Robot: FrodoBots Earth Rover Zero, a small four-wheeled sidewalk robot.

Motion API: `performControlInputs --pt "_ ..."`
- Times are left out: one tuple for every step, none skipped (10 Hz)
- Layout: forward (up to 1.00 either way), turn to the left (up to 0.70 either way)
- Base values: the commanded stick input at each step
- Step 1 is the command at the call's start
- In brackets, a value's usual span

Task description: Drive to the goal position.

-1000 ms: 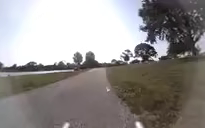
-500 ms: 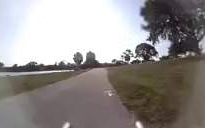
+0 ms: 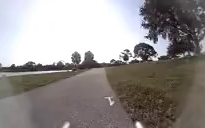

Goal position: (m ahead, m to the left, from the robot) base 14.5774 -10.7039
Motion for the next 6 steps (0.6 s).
performControlInputs --pt "1.0 0.03" --pt "1.0 0.1" --pt "1.0 0.16" --pt "1.0 0.23" --pt "1.0 0.32" --pt "1.0 0.23"
